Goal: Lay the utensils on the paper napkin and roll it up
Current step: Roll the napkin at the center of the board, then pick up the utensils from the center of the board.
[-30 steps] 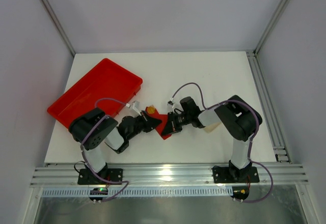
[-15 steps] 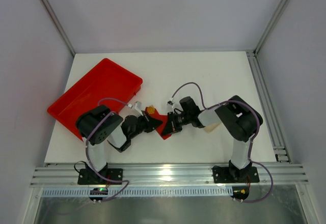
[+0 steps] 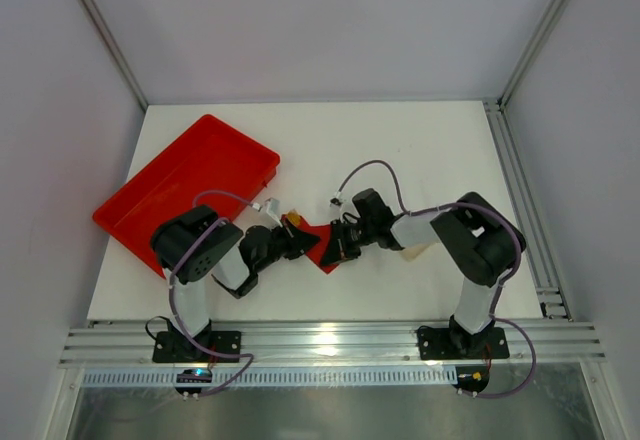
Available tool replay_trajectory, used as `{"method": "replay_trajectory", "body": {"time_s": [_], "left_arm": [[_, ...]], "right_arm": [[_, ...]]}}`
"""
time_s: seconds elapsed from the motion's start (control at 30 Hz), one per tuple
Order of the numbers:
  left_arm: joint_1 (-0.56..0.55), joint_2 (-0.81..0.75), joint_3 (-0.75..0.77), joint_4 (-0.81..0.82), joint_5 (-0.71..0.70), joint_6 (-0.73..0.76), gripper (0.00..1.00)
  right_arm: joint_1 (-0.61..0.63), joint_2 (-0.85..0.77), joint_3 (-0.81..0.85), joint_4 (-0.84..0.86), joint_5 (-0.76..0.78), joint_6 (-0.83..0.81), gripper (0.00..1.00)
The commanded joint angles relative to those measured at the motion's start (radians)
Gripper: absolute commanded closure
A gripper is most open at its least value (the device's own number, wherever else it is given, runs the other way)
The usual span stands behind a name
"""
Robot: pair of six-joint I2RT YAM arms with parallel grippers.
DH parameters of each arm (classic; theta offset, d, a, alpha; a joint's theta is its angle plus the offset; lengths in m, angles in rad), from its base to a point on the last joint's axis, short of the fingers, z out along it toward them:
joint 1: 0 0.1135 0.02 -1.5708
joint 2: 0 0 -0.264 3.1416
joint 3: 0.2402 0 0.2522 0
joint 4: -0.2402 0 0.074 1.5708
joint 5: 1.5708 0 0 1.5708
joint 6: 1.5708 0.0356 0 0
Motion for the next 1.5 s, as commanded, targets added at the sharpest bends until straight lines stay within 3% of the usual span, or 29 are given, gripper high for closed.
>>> {"method": "replay_trajectory", "body": {"time_s": [0.0,0.2,0.43,0.57,0.67,0.93,1.47], "left_arm": [[0.009,-0.01,-0.004,0.013,-0.032,0.044,1.0],[0.009,-0.002,-0.004,0.019,-0.021,0.044,1.0],[0.009,-0.017,-0.005,0.012,-0.009,0.042,1.0],[0.008,-0.042,-0.007,-0.016,-0.009,0.05,1.0],[0.008,-0.056,-0.008,-0.022,-0.006,0.05,1.0],[0.0,-0.056,-0.007,-0.016,-0.003,0.041,1.0],[-0.007,-0.02,-0.002,0.008,-0.01,0.033,1.0]], "right_arm": [[0.004,-0.08,0.011,-0.172,0.119,-0.073,0.91],[0.004,-0.24,0.063,-0.339,0.177,-0.121,0.84],[-0.029,-0.3,0.042,-0.405,0.201,-0.155,0.6],[-0.071,-0.305,0.002,-0.379,0.189,-0.156,0.41],[-0.085,-0.292,-0.026,-0.334,0.143,-0.15,0.35],[-0.089,-0.194,-0.061,-0.172,0.042,-0.086,0.36],[-0.088,-0.09,-0.07,-0.094,0.007,-0.052,0.42]]}}
